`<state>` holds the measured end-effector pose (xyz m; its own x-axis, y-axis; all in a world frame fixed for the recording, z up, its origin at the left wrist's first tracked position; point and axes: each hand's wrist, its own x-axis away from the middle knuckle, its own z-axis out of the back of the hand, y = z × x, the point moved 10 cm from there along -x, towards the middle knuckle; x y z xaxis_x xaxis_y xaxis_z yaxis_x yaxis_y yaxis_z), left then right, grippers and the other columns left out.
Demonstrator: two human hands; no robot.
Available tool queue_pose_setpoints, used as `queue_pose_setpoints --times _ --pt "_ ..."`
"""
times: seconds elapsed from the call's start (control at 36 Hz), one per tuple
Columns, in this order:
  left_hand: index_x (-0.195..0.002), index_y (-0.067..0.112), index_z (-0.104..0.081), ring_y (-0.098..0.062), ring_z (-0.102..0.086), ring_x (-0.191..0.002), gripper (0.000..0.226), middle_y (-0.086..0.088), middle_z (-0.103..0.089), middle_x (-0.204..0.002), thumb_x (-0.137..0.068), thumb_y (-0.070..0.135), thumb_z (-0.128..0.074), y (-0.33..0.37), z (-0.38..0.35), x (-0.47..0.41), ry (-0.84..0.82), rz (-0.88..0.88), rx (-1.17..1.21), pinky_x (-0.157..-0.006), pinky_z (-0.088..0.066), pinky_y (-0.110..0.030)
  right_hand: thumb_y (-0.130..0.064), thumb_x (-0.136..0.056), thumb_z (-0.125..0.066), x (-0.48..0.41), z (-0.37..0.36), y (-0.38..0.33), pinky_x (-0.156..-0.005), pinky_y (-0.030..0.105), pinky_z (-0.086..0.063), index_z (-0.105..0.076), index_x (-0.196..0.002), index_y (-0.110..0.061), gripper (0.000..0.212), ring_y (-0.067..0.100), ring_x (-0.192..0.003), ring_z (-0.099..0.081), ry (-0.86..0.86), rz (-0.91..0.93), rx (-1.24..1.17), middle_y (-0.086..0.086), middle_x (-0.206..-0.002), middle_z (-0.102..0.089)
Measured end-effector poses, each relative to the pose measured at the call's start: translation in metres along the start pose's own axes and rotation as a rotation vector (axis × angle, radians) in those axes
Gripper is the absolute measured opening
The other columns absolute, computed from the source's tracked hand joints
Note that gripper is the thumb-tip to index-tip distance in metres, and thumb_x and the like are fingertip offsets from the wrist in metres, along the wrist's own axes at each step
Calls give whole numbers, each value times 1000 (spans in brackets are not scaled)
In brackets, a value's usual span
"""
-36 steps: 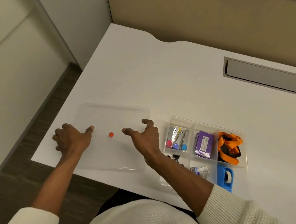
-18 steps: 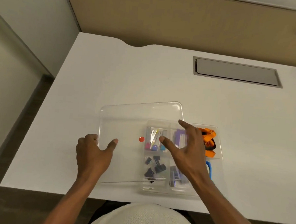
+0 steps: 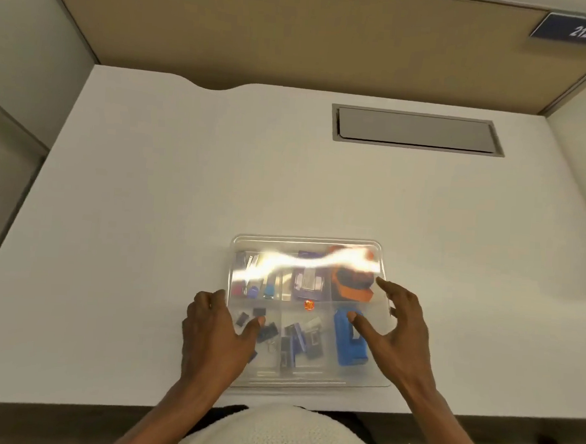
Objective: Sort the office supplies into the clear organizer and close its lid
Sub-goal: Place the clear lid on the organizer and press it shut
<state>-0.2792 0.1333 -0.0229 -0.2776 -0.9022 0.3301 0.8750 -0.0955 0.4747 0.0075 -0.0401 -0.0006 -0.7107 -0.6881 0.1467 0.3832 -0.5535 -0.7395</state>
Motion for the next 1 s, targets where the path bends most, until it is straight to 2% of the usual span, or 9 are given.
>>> queue_pose_setpoints --times 0.14,0.22,0.31,0.42,0.5,0.61,0.75,0.83,1.0 --pt "-141 10 -52 -24 -54 -121 69 -7 -58 -131 -89 49 -74 -1 -8 -1 -8 39 8 -95 -54 -37 -60 -79 -72 -2 -13 6 -102 29 -45 -42 -149 -33 81 18 -140 -40 -56 89 156 0 -155 -38" --pt "-138 7 -54 -24 -53 -117 67 -9 -59 -125 -90 51 -71 4 -11 1 20 2 -50 -91 -53 -35 -60 -86 -66 -1 -21 13 -100 34 -52 -36 -152 -31 78 21 -142 -39 -75 117 216 1 -160 -27" --pt "-136 4 -54 -25 -54 -115 81 -10 -59 -122 -89 70 -42 7 -11 2 48 -35 -112 -87 -54 -34 -64 -93 -50 3 -30 14 -104 45 -54 -23 -157 -28 78 27 -149 -33 -74 177 282 4 -165 -17" --pt "-142 -2 -51 -29 -57 -117 117 -14 -59 -127 -85 88 -1 8 -13 3 117 -90 -138 -84 -56 -36 -69 -96 -39 6 -40 17 -112 44 -41 -9 -162 -27 83 29 -154 -22 -58 220 299 5 -170 -6" --pt "-144 -2 -48 -30 -58 -117 114 -16 -58 -130 -88 87 -6 2 -22 1 127 -97 -115 -81 -57 -37 -74 -94 -33 5 -43 21 -118 46 -34 -4 -162 -30 86 27 -156 -17 -47 224 293 1 -171 0" --pt "-148 3 -41 -31 -57 -121 94 -15 -54 -137 -94 78 -25 -8 -31 -6 131 -79 -48 -91 -51 -33 -71 -95 -35 4 -45 22 -121 48 -30 -2 -163 -27 87 24 -158 -10 -37 236 335 0 -172 5" --pt "-153 7 -36 -32 -54 -130 92 -14 -50 -147 -91 76 -36 -5 -33 -22 129 -139 -25 -106 -52 -47 -64 -96 -41 1 -46 22 -122 53 -28 -1 -163 -15 92 26 -159 0 -12 244 433 8 -172 7" --pt "-158 11 -30 -33 -46 -143 90 -12 -42 -159 -92 71 -44 -1 -33 -31 122 -174 -16 -116 -45 -49 -64 -97 -41 1 -48 23 -123 54 -28 -2 -162 -11 93 28 -159 1 -15 242 476 10 -172 6" --pt "-163 9 -21 -31 -18 -161 97 -12 -15 -174 -95 78 -28 11 -31 -35 143 -271 -79 -126 -26 -48 -67 -96 -38 0 -47 19 -124 53 -27 -1 -162 -12 93 26 -159 1 -11 237 484 7 -172 6"
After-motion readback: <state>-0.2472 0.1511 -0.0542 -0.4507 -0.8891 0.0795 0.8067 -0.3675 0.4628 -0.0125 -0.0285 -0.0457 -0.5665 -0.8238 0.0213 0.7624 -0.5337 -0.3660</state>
